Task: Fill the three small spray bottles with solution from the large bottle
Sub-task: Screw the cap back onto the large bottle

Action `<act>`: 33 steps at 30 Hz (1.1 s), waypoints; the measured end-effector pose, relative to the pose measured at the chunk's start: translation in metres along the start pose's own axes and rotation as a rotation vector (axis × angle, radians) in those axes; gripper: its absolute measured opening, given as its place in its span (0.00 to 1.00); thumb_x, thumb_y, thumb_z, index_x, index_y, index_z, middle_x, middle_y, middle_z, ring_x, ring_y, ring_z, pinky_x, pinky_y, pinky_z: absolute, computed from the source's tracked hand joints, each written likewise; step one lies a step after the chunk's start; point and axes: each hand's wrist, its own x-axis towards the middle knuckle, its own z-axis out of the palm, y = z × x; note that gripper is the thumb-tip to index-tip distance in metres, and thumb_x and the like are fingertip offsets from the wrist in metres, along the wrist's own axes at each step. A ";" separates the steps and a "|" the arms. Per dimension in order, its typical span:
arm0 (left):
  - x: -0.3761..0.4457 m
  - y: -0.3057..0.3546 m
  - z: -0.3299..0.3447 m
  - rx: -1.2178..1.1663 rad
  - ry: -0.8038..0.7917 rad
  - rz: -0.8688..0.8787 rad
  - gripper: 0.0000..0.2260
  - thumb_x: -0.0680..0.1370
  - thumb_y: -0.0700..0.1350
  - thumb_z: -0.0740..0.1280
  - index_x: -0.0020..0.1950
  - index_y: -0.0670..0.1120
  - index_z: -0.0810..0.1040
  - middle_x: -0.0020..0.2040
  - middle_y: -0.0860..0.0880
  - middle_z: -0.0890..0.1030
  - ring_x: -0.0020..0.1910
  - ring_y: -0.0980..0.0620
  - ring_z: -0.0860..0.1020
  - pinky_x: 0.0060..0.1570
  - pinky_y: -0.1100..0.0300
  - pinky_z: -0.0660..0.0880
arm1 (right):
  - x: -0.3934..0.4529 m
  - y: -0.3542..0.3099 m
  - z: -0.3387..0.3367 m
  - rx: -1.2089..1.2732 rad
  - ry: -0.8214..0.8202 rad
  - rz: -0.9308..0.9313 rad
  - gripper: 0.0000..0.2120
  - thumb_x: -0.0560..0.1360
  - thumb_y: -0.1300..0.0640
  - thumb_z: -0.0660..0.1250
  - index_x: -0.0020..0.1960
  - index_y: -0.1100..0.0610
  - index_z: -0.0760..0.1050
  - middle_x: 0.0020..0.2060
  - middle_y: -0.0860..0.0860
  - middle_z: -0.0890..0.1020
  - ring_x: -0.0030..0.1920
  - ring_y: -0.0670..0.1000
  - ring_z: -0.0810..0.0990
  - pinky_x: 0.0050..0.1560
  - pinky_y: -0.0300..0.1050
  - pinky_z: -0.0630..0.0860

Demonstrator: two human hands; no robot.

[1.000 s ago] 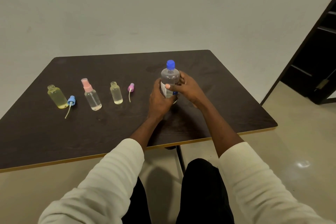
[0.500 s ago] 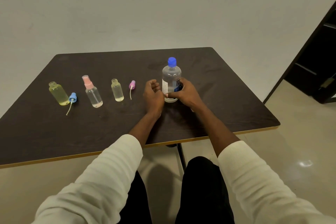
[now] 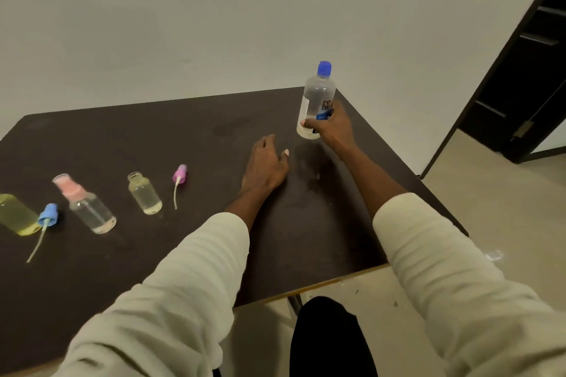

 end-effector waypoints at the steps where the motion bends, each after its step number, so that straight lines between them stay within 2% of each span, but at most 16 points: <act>1: 0.010 0.002 0.003 0.010 -0.013 0.005 0.28 0.84 0.51 0.62 0.81 0.44 0.58 0.80 0.43 0.61 0.80 0.44 0.59 0.77 0.49 0.58 | 0.014 0.006 -0.002 0.003 0.024 0.012 0.30 0.68 0.55 0.77 0.66 0.55 0.68 0.60 0.51 0.78 0.55 0.50 0.77 0.56 0.42 0.74; 6: 0.057 0.010 0.015 0.058 -0.022 0.044 0.27 0.84 0.52 0.61 0.80 0.43 0.59 0.79 0.42 0.62 0.79 0.44 0.60 0.76 0.50 0.59 | 0.081 0.034 -0.001 -0.004 0.077 0.035 0.28 0.71 0.57 0.75 0.67 0.57 0.69 0.62 0.52 0.78 0.58 0.50 0.77 0.57 0.40 0.72; 11: 0.097 0.009 0.027 0.087 -0.029 0.048 0.29 0.83 0.54 0.63 0.80 0.43 0.59 0.80 0.42 0.62 0.79 0.44 0.60 0.76 0.49 0.60 | 0.149 0.054 0.016 -0.010 0.095 0.059 0.30 0.72 0.57 0.74 0.69 0.57 0.65 0.65 0.53 0.75 0.64 0.53 0.76 0.64 0.47 0.73; 18: 0.131 0.000 0.038 0.122 -0.019 0.062 0.30 0.82 0.55 0.64 0.79 0.43 0.61 0.79 0.43 0.64 0.78 0.45 0.62 0.75 0.50 0.61 | 0.204 0.067 0.032 -0.023 0.101 0.034 0.29 0.74 0.55 0.72 0.71 0.56 0.65 0.68 0.52 0.74 0.66 0.54 0.74 0.64 0.46 0.71; 24: 0.135 -0.002 0.040 0.104 0.000 0.079 0.28 0.82 0.53 0.64 0.78 0.41 0.63 0.77 0.42 0.66 0.77 0.44 0.65 0.75 0.50 0.64 | 0.210 0.069 0.034 -0.003 0.105 0.086 0.30 0.71 0.52 0.75 0.68 0.56 0.67 0.64 0.52 0.76 0.63 0.53 0.77 0.60 0.44 0.73; 29: 0.133 0.000 0.037 0.096 0.012 0.093 0.24 0.83 0.48 0.62 0.76 0.40 0.65 0.75 0.42 0.69 0.74 0.44 0.67 0.73 0.51 0.65 | 0.186 0.063 0.035 0.030 0.155 0.130 0.34 0.65 0.52 0.79 0.65 0.58 0.67 0.61 0.54 0.77 0.59 0.53 0.79 0.52 0.39 0.75; 31: 0.129 0.002 0.034 0.092 0.025 0.104 0.21 0.83 0.46 0.62 0.75 0.40 0.67 0.73 0.41 0.71 0.72 0.45 0.69 0.71 0.52 0.67 | 0.165 0.062 0.038 0.029 0.165 0.137 0.36 0.65 0.53 0.79 0.67 0.58 0.66 0.62 0.54 0.76 0.62 0.54 0.77 0.56 0.42 0.75; 33: 0.129 0.008 0.033 0.098 0.069 0.111 0.17 0.83 0.45 0.61 0.71 0.40 0.71 0.68 0.41 0.74 0.68 0.45 0.71 0.68 0.52 0.69 | 0.146 0.061 0.041 -0.025 0.140 0.152 0.39 0.68 0.52 0.77 0.72 0.59 0.63 0.68 0.55 0.72 0.68 0.54 0.72 0.66 0.48 0.73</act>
